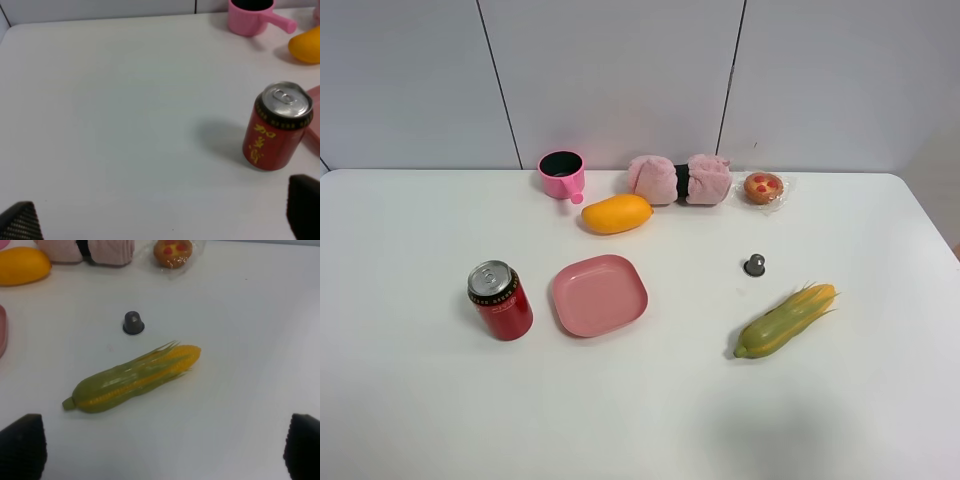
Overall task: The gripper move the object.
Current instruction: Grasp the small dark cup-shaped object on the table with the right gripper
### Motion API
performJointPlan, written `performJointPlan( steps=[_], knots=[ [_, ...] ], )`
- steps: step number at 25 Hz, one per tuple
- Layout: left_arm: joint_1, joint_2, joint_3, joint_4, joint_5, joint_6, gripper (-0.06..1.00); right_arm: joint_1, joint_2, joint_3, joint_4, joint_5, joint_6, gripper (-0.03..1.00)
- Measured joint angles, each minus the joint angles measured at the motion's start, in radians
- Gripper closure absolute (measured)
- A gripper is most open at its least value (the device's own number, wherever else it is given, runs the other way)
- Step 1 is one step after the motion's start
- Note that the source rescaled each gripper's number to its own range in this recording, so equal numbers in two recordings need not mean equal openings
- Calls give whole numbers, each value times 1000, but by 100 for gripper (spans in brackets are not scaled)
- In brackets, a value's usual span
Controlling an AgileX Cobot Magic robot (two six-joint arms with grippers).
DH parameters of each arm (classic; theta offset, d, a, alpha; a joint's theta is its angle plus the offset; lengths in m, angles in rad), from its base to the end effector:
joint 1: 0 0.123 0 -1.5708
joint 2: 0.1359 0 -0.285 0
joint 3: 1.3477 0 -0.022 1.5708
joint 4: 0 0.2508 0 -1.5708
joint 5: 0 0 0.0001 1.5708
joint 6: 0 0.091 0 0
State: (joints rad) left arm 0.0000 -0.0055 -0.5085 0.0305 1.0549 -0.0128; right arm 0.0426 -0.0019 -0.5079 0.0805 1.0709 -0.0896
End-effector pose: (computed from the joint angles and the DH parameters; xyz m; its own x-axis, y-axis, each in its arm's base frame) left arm -0.0065 0.0024 0.2801 -0.4382 0.0022 -0.8989 -0.0229 0.9996 0.0136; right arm -0.0069 0.0061 0.2789 -0.4488 -0.0700 -0.8909 -0.1283 0.9916 -0.0133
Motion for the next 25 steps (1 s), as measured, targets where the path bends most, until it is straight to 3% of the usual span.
performJointPlan(
  steps=[14,25],
  knots=[
    [0,0,0,0,0,0,-6,0,0,0,0,0,1,-3],
    [0,0,0,0,0,0,-6,0,37,-76,-5,1,90,-3]
  ],
)
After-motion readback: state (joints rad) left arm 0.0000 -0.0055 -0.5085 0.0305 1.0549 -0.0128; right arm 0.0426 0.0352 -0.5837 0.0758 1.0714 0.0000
